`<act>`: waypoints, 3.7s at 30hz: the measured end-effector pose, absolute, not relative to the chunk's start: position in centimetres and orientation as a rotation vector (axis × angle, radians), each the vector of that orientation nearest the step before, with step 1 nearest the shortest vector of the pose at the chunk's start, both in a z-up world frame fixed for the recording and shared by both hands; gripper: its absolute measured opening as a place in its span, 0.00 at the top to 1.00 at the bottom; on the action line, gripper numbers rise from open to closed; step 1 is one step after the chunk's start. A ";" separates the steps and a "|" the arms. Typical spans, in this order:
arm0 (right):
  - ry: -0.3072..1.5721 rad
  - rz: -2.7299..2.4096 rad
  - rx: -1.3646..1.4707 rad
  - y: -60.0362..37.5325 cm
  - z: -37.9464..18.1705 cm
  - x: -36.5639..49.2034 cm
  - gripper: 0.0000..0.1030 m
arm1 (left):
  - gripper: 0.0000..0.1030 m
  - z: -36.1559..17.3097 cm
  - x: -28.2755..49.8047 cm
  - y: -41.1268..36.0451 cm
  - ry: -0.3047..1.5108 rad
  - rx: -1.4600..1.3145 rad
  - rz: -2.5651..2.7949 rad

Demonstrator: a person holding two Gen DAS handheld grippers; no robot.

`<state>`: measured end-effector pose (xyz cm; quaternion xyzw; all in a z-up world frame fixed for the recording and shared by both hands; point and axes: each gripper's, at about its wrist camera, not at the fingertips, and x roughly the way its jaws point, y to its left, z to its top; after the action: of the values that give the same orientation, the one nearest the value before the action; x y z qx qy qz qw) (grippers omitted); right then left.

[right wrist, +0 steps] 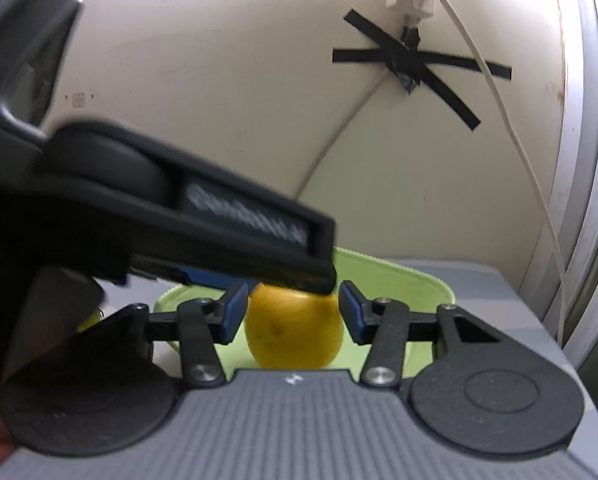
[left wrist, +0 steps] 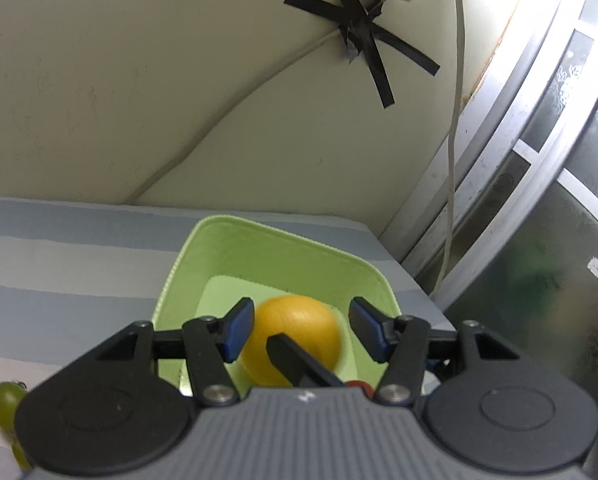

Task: Organize fruits
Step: 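Lift the grapefruit with both tools into the green basket and release, then withdraw both tools from the basket back toward the remaining fruit, then grasp a small tangerine with the left tool while the right tool grasps a larger orange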

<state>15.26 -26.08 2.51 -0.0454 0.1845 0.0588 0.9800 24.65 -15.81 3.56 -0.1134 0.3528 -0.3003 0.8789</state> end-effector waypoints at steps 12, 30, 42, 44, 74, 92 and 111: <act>0.298 0.024 -0.019 -27.9 2.4 13.6 0.48 | 0.45 7.4 20.1 -9.4 0.613 -0.292 -0.587; 0.361 0.209 0.127 -23.9 1.5 6.2 0.48 | 0.45 1.1 6.3 4.9 0.614 -0.131 -0.247; 0.408 0.159 0.165 -21.5 -1.1 1.8 0.34 | 0.42 -0.7 5.3 4.4 0.627 -0.120 -0.233; 0.416 0.149 0.158 -21.6 -1.3 2.0 0.34 | 0.42 -0.7 5.2 4.5 0.622 -0.131 -0.232; 0.432 0.148 0.103 -20.8 -1.7 2.1 0.34 | 0.42 -0.4 4.1 3.8 0.546 -0.086 -0.267; 0.496 0.217 0.132 -21.2 -1.6 3.3 0.36 | 0.56 0.3 10.0 1.1 0.644 -0.064 -0.494; 0.563 0.342 0.001 -19.1 -1.7 5.8 0.59 | 0.71 -0.8 9.0 2.0 0.696 -0.185 -0.547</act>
<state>5.85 -19.09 -1.72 0.0005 0.2762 0.1681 0.9463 8.96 2.02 -0.76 -0.0894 0.3361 -0.2645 0.8995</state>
